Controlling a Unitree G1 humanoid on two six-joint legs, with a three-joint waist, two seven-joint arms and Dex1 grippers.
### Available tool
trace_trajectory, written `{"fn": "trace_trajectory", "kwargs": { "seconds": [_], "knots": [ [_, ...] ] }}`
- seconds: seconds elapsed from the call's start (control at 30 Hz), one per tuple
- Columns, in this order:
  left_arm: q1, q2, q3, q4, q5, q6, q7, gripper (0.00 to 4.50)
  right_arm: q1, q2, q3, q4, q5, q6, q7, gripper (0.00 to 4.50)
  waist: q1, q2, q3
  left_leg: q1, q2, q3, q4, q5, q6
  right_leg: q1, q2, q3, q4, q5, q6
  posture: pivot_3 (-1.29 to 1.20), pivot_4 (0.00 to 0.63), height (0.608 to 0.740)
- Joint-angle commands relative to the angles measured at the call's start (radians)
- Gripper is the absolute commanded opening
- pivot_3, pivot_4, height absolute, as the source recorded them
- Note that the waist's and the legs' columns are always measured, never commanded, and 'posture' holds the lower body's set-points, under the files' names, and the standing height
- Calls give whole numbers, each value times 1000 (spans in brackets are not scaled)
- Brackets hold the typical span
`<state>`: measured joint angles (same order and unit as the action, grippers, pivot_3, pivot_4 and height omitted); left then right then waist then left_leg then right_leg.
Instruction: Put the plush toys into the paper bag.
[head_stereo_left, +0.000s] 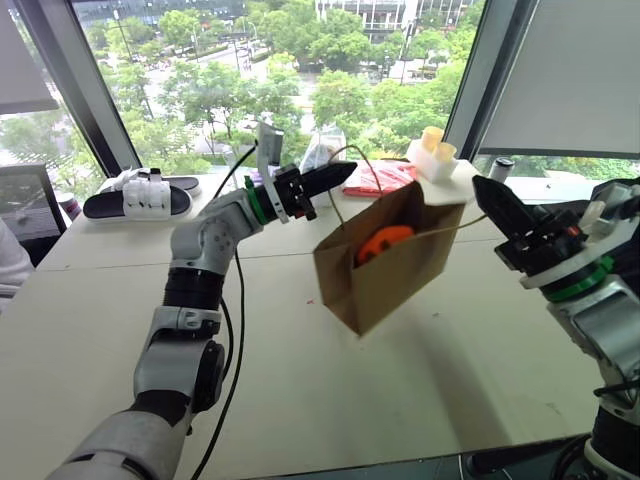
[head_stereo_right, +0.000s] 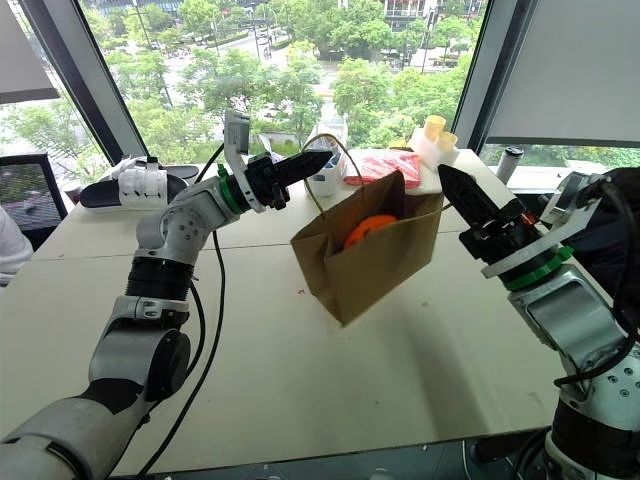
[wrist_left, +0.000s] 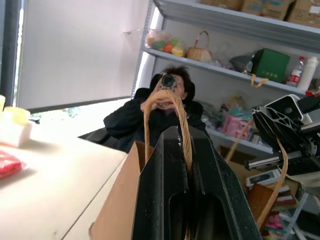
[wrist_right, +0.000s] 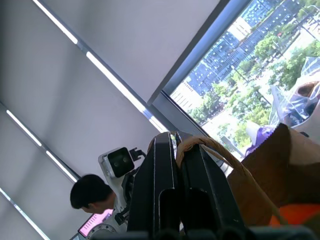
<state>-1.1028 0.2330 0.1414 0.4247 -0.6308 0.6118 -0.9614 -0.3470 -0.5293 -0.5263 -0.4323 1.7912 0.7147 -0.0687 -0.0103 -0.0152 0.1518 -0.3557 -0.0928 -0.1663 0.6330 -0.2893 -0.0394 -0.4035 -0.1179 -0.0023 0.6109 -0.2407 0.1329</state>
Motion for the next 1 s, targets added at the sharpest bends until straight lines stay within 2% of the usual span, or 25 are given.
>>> {"fn": "trace_trajectory", "kwargs": {
  "seconds": [0.03, 0.3, 0.4, 0.6, 0.63, 0.7, 0.87, 1.0],
  "knots": [
    [15, -1, 14, -63, -25, 20, 20, 0, 11, -2, 4, -1, 26, -41, -1, 16, -1, 0, 0, 0, 0, 0, 0, 0, 0, 0, 0, 0, 0, 0, 0, 0, 150, 740],
    [54, 10, -35, 0, 71, -26, 68, 0, 27, -11, 82, 89, -101, -54, -59, 16, -1, 0, 0, 1, 0, 1, 0, -1, 1, 0, 0, 0, 0, 0, 0, 0, 150, 740],
    [56, 0, -26, 18, 61, -13, 74, 0, 33, -22, 104, 97, -162, -47, -63, 934, -1, 0, 0, 1, 0, 0, 0, 0, 1, -1, 0, 0, 0, 0, 0, 0, 150, 740],
    [54, -11, -19, 35, 51, -8, 76, 0, 25, -28, 112, 80, -201, -45, -43, 3969, -1, 0, 0, 0, 0, 0, 0, 1, -1, -1, 0, 0, 0, 0, 0, 0, 150, 740],
    [47, -14, -11, 48, 44, 2, 82, 270, 25, -31, 113, 73, -204, -41, -36, 4450, -1, 0, 0, 0, 0, 0, 0, 0, -1, -1, 0, 0, 0, 0, 0, 0, 150, 740],
    [39, -16, 2, 60, 26, 10, 68, 916, 27, -37, 116, 62, -212, -35, -22, 4500, -1, 0, 0, 0, 0, 1, 0, 0, 0, -1, 0, 0, 0, 0, 0, 0, 150, 740],
    [35, 7, 39, 60, 22, -5, 78, 3429, 79, -66, 79, -20, -163, -19, 62, 4500, -1, 0, 0, 0, 0, 0, -1, -1, 1, -1, 0, 0, 0, 0, 0, 0, 150, 740],
    [86, 63, 68, 8, -26, 55, 26, 3429, 214, -88, 43, -130, -103, 0, 175, 4500, -2, 0, 0, 0, 0, 0, -1, -1, 1, -1, 0, 0, 0, 0, 0, 0, 150, 740]
  ]
}}
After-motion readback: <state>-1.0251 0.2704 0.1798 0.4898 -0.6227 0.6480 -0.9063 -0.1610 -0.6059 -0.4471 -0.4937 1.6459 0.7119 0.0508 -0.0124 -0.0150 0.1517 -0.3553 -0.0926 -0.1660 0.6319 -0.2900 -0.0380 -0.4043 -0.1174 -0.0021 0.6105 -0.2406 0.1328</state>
